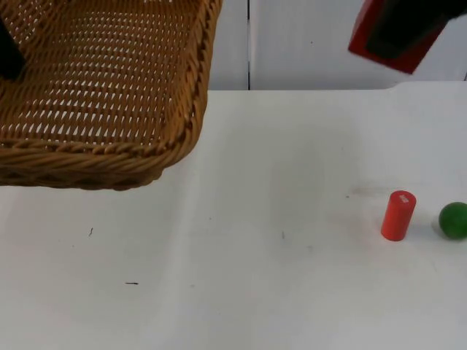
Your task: Pick up the basket with the left hand and place the object to the left of the red cylinder into the basket with the right hand.
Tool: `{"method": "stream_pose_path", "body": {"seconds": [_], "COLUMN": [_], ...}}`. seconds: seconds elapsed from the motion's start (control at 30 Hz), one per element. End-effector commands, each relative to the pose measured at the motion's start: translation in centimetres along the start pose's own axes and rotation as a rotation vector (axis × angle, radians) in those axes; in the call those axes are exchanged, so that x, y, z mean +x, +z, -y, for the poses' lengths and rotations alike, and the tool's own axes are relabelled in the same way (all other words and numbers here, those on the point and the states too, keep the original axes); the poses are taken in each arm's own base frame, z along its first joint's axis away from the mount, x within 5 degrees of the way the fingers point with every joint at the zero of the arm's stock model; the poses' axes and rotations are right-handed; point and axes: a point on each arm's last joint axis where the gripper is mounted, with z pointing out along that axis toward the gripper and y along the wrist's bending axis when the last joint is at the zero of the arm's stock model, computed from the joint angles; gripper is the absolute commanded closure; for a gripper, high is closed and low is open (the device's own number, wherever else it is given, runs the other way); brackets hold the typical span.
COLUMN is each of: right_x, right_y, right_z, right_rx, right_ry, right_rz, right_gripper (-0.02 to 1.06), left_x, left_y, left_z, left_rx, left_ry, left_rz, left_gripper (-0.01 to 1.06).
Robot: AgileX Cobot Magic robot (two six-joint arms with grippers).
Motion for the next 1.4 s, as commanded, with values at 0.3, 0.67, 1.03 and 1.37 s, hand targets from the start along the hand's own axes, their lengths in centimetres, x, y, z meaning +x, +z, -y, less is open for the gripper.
{"method": "stream_pose_path", "body": {"seconds": [0.3,0.67,1.03,1.37], "right_x": [-0.6,-1.1,-2.9,-9.6], "right_y": [-5.0,-5.2,-3.4,-0.9], "right_z": [-1.0,-0.9,-0.2,-0.4], "right_rx": [0.037,0.047,0.005,-0.078], "right_ry": [0.085,0.098,0.133,0.051], "right_rz": [0.256,0.307,0.351,0.380], "right_gripper": [1.05,1.05,1.05,1.05], "left_x": [0.1,0.1,0.1,0.1], "left_y": [-0.3,-0.3,-0.3,-0.3], "left_z": [0.5,0.5,0.5,0.5], "left_rx": [0.032,0.032,0.032,0.032], "left_ry": [-0.005,-0.005,-0.005,-0.005], "left_rz": [0.017,0.017,0.017,0.017], "left_gripper": [1.05,1.05,1.05,1.05]}}
